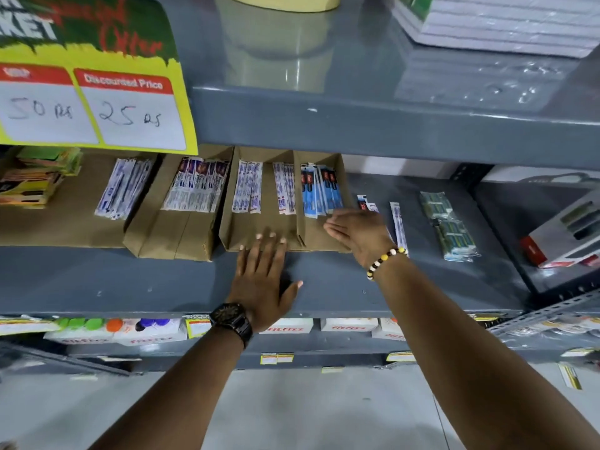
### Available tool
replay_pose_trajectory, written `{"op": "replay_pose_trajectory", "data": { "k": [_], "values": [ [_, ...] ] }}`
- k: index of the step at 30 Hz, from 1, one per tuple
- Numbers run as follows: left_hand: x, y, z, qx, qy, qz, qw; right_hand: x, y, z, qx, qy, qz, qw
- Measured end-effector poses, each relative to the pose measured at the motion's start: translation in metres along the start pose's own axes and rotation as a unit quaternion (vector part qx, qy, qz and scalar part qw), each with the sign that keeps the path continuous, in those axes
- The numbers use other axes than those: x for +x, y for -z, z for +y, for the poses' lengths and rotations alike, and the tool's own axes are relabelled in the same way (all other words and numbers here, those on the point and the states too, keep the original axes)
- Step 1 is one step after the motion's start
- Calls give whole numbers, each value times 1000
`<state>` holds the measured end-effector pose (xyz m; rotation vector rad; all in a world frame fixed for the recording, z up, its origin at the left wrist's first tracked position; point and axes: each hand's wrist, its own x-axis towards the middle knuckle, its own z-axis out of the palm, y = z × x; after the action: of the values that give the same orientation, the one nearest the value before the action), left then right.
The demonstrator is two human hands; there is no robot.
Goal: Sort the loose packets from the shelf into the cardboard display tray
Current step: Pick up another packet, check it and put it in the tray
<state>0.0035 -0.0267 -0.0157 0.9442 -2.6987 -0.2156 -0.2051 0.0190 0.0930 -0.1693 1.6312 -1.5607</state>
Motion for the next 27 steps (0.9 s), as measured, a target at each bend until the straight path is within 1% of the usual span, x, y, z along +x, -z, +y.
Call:
{"op": "replay_pose_trajectory", "data": {
  "k": [3,5,6,7,8,9,11,13,15,18,20,24,27],
  "values": [
    [0,3,2,16,6,-6,1000,-7,36,-3,-19,61,30,998],
    [1,4,3,16,7,-6,1000,-3,62,-3,-65,96,85,990],
    [0,4,4,14,5,-7,1000,1,76,-1,-113,109,124,980],
    [0,3,4,16,3,-8,1000,3,86,0,-179,116,168,962],
    [0,3,4,18,1,-8,1000,4,94,0,-254,122,204,938],
    [0,3,5,21,0,-9,1000,4,101,2,-326,126,222,910],
    [-1,3,4,25,-1,-10,1000,5,109,6,-439,128,202,866],
    [-1,4,5,26,2,-10,1000,6,109,12,-499,108,172,842],
    [-1,5,5,27,3,-13,1000,9,107,17,-523,100,161,831],
    [-1,5,5,23,6,-16,1000,11,105,19,-533,116,167,821],
    [-1,5,5,24,9,-20,999,11,105,18,-551,110,169,810],
    [0,4,4,20,10,-22,1000,12,111,15,-540,81,178,819],
    [1,4,4,19,10,-24,999,14,117,10,-536,77,171,823]
  ]
}}
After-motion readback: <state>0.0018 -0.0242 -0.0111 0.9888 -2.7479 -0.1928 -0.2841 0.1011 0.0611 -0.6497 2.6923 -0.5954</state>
